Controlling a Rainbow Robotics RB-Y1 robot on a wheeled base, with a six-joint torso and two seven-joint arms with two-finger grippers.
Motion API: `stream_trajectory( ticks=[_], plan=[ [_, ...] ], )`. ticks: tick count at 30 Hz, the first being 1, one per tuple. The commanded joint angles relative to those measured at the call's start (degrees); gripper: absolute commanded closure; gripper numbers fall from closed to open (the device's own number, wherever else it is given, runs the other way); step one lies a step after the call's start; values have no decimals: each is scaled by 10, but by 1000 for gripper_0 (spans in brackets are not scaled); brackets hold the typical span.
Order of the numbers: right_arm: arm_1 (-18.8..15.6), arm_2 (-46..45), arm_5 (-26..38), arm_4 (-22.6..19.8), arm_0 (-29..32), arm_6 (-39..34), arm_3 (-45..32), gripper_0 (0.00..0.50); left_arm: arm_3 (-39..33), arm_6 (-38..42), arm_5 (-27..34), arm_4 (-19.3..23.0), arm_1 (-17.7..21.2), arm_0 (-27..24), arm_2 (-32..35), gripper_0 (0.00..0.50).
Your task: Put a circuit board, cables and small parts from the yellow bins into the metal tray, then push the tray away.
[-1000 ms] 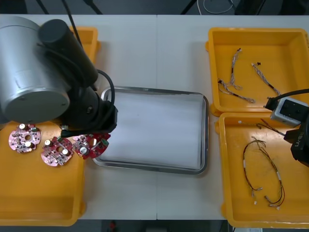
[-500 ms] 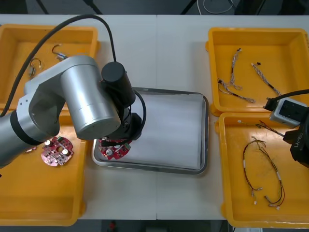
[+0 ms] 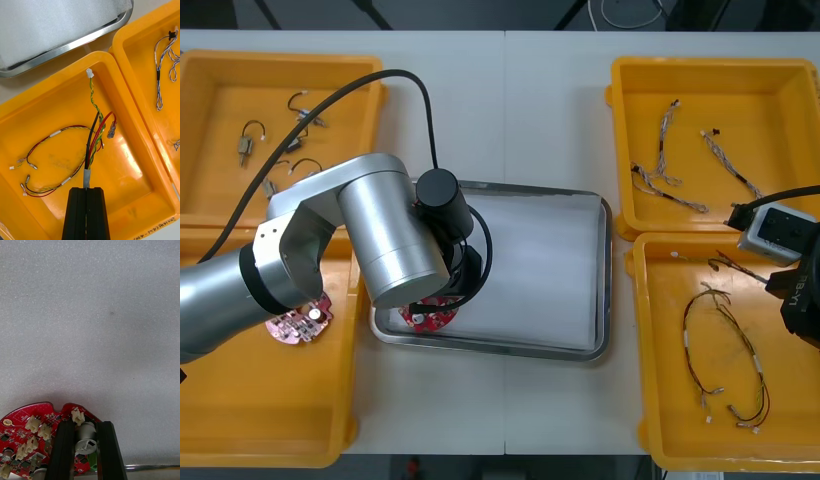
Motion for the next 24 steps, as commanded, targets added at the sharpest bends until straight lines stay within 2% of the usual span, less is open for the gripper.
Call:
stream_trajectory(
  ticks=[1, 2, 3, 4, 5, 6, 15, 20, 24],
  plan=[
    [-10, 7, 2, -2, -11, -16, -17, 500, -5, -22, -10, -7, -13, -22, -5, 499],
    [-10, 7, 2, -1, -11, -16, -17, 500, -5, -22, -10, -8, -13, -22, -5, 408],
    [-10, 7, 2, -1, -11, -16, -17, 500, -5, -20, -10, -9, -13, -22, -5, 204],
    [-10, 7, 2, -1, -11, -16, -17, 500, -5, -20, -10, -9, -13, -22, -5, 67],
    [-10, 8, 2, -1, -11, -15, -17, 500, -5, -18, -10, -9, -12, -22, -5, 13],
    [-10, 7, 2, -1, -11, -15, -17, 500, -6, -18, -10, -10, -12, -22, -5, 0],
    [-10, 7, 2, -1, -16, -14, -17, 500, -26, -12, -1, -8, -9, -22, 3, 0],
    [-15, 19, 2, -8, -37, -13, -17, 500, -56, -15, 48, 14, -5, -22, 46, 0],
    [-17, 71, 2, -9, -84, -16, -17, 500, -100, -27, 106, 55, 6, -23, 108, 0]
  ],
)
